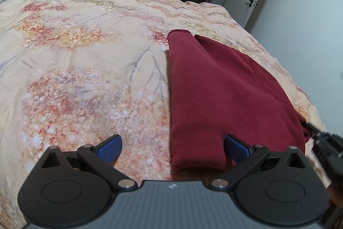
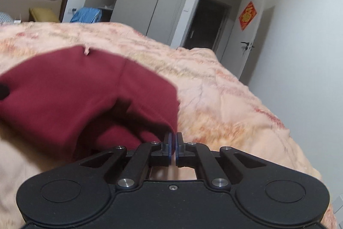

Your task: Fold small clothes

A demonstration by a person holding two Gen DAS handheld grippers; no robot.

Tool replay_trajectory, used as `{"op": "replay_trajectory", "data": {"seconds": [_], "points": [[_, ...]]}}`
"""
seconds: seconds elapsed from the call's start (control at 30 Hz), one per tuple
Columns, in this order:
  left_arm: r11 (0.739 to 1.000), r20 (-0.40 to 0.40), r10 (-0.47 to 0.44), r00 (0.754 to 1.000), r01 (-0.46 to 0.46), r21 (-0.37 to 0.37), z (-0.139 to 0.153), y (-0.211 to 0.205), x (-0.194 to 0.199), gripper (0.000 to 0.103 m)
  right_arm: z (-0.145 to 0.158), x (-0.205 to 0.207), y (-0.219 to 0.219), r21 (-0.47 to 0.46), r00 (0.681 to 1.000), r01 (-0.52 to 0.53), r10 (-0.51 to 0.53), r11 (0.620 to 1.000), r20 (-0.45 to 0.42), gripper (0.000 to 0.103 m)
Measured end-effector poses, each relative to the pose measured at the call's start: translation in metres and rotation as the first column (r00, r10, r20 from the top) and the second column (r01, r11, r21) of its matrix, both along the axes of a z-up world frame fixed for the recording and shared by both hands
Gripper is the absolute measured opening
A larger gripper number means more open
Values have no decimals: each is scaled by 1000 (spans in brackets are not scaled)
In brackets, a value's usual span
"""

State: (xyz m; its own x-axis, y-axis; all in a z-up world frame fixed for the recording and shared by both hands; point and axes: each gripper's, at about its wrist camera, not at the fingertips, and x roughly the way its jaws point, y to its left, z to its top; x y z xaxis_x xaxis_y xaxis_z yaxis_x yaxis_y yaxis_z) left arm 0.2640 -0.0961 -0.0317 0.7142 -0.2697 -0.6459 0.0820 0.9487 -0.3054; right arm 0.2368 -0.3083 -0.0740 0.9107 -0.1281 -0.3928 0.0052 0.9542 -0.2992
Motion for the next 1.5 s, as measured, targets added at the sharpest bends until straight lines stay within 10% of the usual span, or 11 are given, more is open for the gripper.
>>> {"op": "replay_trajectory", "data": {"seconds": [0.27, 0.4, 0.63, 1.13, 1.37, 1.5], "points": [[1000, 9, -4, 1000, 4, 4, -2, -1, -2, 103, 14, -10, -10, 125, 998, 50, -55, 991, 36, 18], [1000, 15, -5, 1000, 5, 1, -3, 0, -3, 103, 26, -14, -20, 203, 993, 66, -85, 977, 84, 71], [1000, 19, -5, 1000, 5, 3, -3, -1, -4, 103, 47, 28, -40, 383, 989, 95, -129, 919, 66, 99], [1000, 16, -2, 1000, 2, 18, -2, -3, -7, 103, 10, 100, -32, 393, 998, 17, 11, 919, -69, 102], [1000, 16, -1, 1000, 1, 26, -2, -3, -7, 103, -14, 83, -82, 655, 1000, 12, -7, 755, -10, 103], [1000, 17, 7, 1000, -7, 29, -2, -3, -8, 103, -14, 80, -84, 675, 1000, -1, -6, 738, 8, 103]]}}
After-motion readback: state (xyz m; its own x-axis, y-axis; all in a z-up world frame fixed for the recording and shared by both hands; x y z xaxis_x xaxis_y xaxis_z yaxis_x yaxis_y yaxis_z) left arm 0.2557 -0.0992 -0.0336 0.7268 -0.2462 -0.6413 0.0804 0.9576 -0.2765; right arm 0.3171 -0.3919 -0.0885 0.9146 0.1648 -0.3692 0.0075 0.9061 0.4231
